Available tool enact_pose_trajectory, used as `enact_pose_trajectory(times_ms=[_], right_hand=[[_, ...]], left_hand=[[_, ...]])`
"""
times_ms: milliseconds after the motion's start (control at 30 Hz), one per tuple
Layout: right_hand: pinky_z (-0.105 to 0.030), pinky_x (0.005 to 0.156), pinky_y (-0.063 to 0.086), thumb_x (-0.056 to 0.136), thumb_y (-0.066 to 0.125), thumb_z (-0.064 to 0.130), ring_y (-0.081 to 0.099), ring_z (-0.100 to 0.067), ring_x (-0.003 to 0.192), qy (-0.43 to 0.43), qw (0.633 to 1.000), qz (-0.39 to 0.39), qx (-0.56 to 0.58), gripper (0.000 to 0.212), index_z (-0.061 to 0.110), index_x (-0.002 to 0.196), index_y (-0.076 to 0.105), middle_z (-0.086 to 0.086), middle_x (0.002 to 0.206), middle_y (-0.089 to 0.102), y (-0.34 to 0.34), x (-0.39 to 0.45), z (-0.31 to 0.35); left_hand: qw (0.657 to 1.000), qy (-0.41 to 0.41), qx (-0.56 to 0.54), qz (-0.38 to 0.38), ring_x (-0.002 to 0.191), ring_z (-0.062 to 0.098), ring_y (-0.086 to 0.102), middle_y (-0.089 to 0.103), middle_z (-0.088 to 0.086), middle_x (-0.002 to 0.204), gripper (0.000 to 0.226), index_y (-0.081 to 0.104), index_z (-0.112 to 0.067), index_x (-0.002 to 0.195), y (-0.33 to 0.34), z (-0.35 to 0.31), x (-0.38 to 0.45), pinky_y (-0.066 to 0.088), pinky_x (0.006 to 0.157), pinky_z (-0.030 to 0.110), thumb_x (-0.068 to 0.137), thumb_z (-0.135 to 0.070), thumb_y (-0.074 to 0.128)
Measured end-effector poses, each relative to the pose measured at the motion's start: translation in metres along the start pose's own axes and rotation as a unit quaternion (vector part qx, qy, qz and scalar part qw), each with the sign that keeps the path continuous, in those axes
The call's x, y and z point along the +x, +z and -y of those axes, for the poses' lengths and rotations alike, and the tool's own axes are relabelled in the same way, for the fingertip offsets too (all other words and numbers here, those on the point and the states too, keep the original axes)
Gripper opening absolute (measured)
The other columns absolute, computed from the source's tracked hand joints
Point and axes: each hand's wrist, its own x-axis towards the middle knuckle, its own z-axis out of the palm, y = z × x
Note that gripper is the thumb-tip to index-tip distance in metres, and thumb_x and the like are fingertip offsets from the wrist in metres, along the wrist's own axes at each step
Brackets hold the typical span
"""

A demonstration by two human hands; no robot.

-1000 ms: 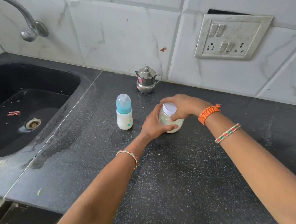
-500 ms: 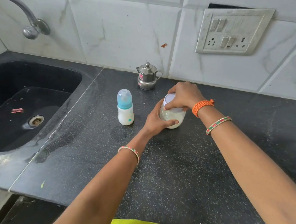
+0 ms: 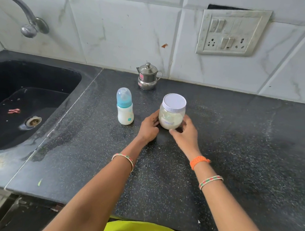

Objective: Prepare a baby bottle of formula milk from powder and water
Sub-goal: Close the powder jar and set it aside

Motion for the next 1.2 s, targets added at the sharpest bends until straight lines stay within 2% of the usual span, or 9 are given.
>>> enact_pose_trajectory(times_ms=[167,267,367,467,633,833,1000,1133,1200], right_hand=[[-0.043,0.089,0.05,0.062,0.08,0.045,0.055,-0.028,0.115,-0.018,0.982,-0.098,-0.16,0.088,0.013,0.132,0.038,-0.008,0.129,0.053,0.025,0.011,0.003],[-0.043,0.085,0.051,0.056,0.08,0.053,0.059,-0.03,0.11,-0.014,0.973,-0.127,-0.192,0.088,0.013,0.126,0.043,-0.007,0.123,0.059,0.026,0.034,0.005],[-0.04,0.085,0.051,0.055,0.081,0.052,0.06,-0.028,0.107,-0.003,0.978,-0.143,-0.153,0.085,0.014,0.122,0.047,-0.006,0.121,0.06,0.021,0.066,0.009],[-0.035,0.083,0.05,0.055,0.081,0.047,0.061,-0.026,0.105,-0.025,0.98,-0.162,-0.116,0.076,0.013,0.116,0.051,-0.005,0.116,0.063,0.019,0.11,0.02],[-0.049,0.106,0.033,0.06,0.075,0.053,0.055,-0.022,0.117,-0.061,0.969,-0.179,-0.159,0.081,0.011,0.124,0.05,-0.003,0.123,0.061,0.032,0.18,0.032],[-0.05,0.104,0.028,0.06,0.072,0.054,0.057,-0.021,0.112,-0.036,0.96,-0.161,-0.226,0.081,0.013,0.125,0.046,0.0,0.121,0.062,0.037,0.205,0.012],[-0.055,0.104,0.024,0.06,0.071,0.054,0.059,-0.021,0.11,-0.006,0.964,-0.123,-0.236,0.082,0.015,0.126,0.043,0.002,0.121,0.061,0.042,0.21,0.01],[-0.06,0.11,0.01,0.066,0.068,0.061,0.026,-0.032,0.14,0.049,0.95,-0.078,-0.299,0.116,-0.001,0.147,0.012,-0.016,0.148,0.035,0.033,0.194,0.017],[-0.061,0.111,0.009,0.072,0.066,0.055,0.014,-0.035,0.143,0.066,0.948,-0.105,-0.293,0.115,-0.003,0.147,0.001,-0.02,0.152,0.023,0.029,0.179,0.024]], left_hand=[[0.998,-0.049,-0.035,-0.02,0.125,0.025,0.051,0.056,0.017,0.131,0.058,0.048,0.001,0.132,-0.013,-0.004,0.009,0.044,0.101,0.029,0.08,0.025,0.036],[0.995,-0.074,-0.049,-0.043,0.112,0.017,0.056,0.058,0.009,0.125,0.047,0.052,-0.005,0.127,-0.026,-0.006,0.019,0.05,0.087,0.029,0.087,0.017,0.038],[0.993,-0.043,-0.032,-0.108,0.096,0.003,0.056,0.058,0.001,0.119,0.037,0.054,-0.009,0.123,-0.035,-0.01,0.031,0.051,0.076,0.022,0.092,0.007,0.041],[0.989,-0.009,0.008,-0.151,0.111,0.008,0.055,0.058,-0.001,0.124,0.042,0.054,-0.011,0.125,-0.028,-0.018,0.053,0.047,0.088,0.02,0.088,0.005,0.04],[0.986,-0.009,0.057,-0.158,0.12,0.01,0.048,0.054,0.001,0.132,0.048,0.05,-0.011,0.132,0.012,-0.013,0.081,0.037,0.099,0.02,0.086,0.002,0.044],[0.95,-0.068,0.071,-0.296,0.086,0.011,0.061,0.067,-0.007,0.092,0.029,0.066,-0.016,0.099,0.01,-0.005,0.107,0.045,0.077,0.021,0.081,-0.002,0.048],[0.936,-0.112,0.126,-0.308,0.081,0.01,0.06,0.067,-0.011,0.087,0.025,0.067,-0.024,0.093,0.007,-0.006,0.119,0.041,0.072,0.024,0.08,-0.011,0.05],[0.952,-0.102,0.141,-0.253,0.084,0.012,0.06,0.067,-0.006,0.092,0.024,0.066,-0.019,0.101,0.003,-0.012,0.112,0.043,0.073,0.025,0.083,-0.012,0.052],[0.966,-0.078,0.124,-0.211,0.083,0.013,0.058,0.063,-0.003,0.09,0.023,0.063,-0.014,0.105,0.0,-0.016,0.105,0.044,0.073,0.025,0.086,-0.01,0.051]])
